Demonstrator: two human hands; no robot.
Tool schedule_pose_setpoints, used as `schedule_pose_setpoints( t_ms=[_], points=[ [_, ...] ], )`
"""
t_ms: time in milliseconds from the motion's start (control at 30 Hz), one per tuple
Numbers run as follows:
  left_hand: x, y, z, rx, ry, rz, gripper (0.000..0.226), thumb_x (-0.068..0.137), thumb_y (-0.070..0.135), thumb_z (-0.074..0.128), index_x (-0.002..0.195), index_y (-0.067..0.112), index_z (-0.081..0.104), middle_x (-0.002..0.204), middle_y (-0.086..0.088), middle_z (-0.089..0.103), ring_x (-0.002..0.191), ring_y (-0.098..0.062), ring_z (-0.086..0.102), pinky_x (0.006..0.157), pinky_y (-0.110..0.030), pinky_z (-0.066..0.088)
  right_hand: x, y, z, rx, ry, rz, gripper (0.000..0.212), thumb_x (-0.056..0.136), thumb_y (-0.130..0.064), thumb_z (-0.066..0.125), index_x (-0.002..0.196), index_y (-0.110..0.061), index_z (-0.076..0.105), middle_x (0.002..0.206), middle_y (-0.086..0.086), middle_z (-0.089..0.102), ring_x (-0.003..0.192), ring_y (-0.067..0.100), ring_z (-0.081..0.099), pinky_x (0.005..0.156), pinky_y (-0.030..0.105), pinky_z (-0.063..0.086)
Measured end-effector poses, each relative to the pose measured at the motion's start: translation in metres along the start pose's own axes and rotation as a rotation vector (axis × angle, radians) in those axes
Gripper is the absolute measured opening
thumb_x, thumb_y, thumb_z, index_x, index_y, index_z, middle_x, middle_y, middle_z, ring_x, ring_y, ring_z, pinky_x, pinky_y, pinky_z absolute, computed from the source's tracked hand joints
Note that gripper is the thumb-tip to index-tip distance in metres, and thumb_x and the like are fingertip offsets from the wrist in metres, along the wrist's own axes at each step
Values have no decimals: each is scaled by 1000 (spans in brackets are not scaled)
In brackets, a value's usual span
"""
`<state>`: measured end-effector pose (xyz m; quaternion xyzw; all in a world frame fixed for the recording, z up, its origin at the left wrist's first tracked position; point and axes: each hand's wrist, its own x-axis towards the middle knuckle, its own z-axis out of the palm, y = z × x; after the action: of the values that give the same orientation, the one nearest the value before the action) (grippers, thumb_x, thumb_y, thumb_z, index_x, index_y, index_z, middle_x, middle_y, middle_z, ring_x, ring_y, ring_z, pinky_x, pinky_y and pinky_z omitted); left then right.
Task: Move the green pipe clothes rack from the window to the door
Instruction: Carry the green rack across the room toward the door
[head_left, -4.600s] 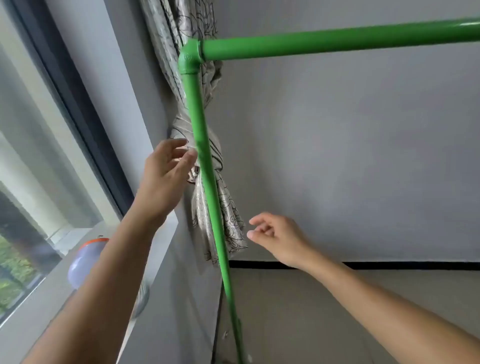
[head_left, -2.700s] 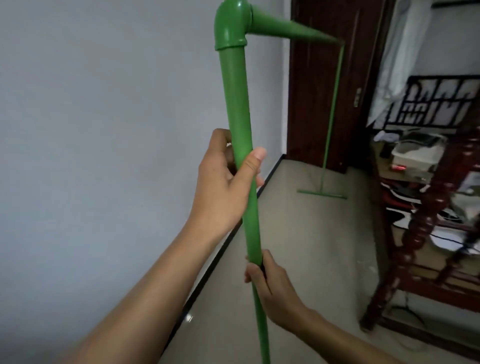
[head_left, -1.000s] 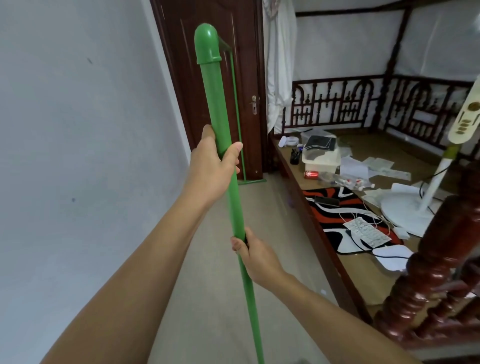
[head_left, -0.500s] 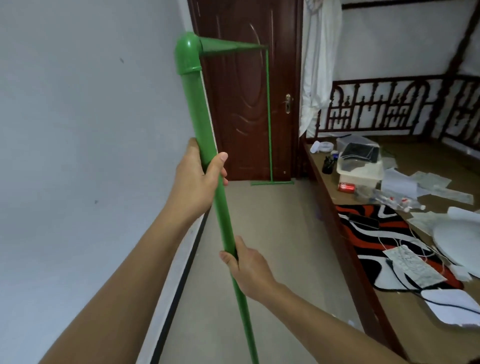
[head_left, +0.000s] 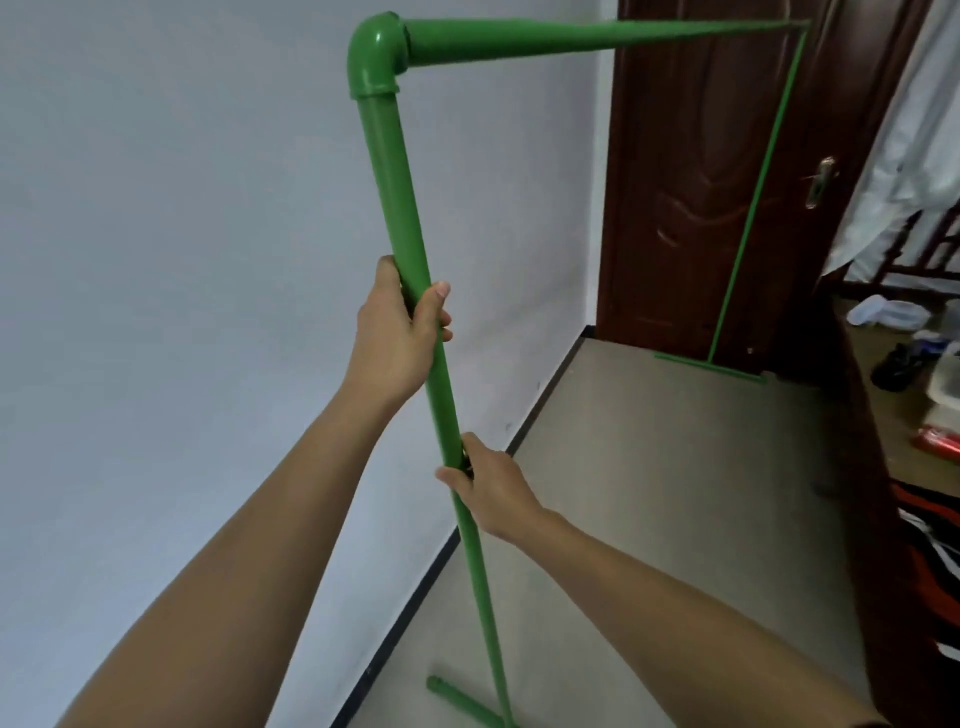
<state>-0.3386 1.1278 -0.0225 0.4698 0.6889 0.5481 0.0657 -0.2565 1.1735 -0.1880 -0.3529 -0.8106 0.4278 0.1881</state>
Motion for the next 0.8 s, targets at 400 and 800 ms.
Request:
schedule_pose_setpoints(
  t_ms=[400,800],
  points=[
    [98,-86,-64,64,39,-16,28,96,35,44,106,9,43,84,-11,66,75,-24,71,74,-40,58,118,-46,70,-75,-23,-54,23,92,-43,53,93,-24,41,69,1,57,70,29,63,69,48,57],
    [97,-95,-56,31,61,64,22,97,34,40,104,12,41,74,0,58,71,-22,67,73,-42,58,121,-33,71,-159,-39,-125,32,94,-49,44,101,-18,44,71,8,62,65,31,62,62,49,56]
  ],
)
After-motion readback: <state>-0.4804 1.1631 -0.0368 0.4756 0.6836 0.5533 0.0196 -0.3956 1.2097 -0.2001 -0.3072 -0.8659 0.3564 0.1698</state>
